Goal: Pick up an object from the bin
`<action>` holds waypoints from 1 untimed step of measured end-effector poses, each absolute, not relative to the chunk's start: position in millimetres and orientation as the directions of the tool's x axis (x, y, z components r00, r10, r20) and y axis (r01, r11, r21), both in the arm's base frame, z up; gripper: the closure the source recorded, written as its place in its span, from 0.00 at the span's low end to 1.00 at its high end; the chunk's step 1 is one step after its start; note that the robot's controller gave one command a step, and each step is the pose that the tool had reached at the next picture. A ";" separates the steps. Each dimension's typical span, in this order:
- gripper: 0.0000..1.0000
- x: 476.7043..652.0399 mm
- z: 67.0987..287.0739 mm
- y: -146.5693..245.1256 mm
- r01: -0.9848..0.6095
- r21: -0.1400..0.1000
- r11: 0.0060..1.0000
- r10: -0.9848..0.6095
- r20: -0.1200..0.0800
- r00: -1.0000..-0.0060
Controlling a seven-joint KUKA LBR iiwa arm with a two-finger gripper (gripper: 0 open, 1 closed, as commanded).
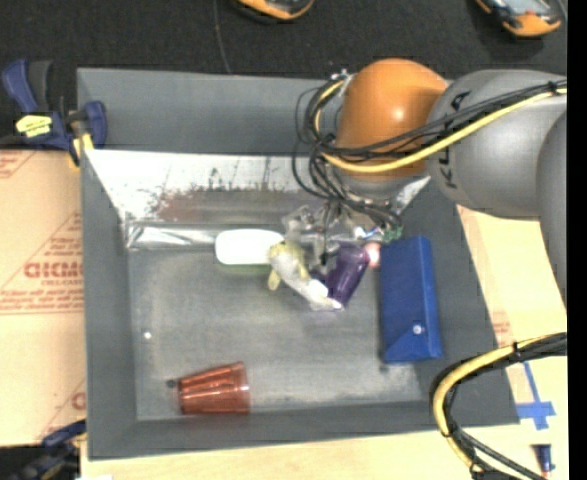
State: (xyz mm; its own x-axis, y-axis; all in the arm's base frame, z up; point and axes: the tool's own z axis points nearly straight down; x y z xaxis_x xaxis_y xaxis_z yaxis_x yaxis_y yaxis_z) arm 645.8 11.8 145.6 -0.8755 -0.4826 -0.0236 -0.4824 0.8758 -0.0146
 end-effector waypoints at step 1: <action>1.00 652.6 95.1 -4.1 -0.436 -0.015 0.900 -0.436 -0.029 -0.900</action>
Offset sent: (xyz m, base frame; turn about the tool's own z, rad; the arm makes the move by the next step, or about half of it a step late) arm -0.0116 -0.0295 0.1044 -0.0495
